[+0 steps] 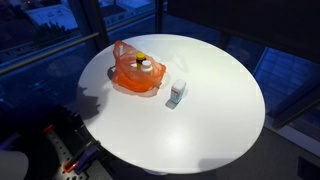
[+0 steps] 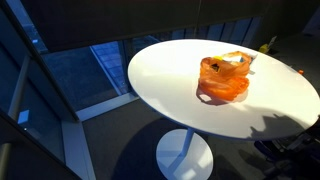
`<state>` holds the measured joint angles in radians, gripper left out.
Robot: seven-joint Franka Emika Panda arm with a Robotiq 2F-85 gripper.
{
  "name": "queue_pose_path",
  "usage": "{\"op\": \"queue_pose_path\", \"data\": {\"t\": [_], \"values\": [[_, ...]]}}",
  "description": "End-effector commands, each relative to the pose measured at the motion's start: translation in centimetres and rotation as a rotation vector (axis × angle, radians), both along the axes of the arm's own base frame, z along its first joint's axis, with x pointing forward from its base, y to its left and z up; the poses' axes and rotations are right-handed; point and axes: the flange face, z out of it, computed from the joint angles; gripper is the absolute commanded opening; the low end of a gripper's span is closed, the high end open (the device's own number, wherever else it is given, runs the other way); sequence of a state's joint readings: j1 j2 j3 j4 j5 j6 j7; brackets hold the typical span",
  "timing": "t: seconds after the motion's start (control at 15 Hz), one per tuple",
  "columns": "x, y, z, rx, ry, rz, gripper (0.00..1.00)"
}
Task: Pick up the yellow medicine bottle and put it in the orange plastic
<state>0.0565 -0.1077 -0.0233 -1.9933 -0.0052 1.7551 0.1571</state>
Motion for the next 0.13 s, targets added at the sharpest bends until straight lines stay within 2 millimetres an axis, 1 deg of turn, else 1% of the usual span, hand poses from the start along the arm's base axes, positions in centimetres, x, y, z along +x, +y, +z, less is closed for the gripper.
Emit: {"op": "queue_pose_path", "data": {"t": [0.0, 0.07], "values": [[-0.22, 0.0, -0.04, 0.0, -0.001, 0.0, 1.0], [-0.38, 0.01, -0.18, 0.0, -0.003, 0.0, 1.0]]}}
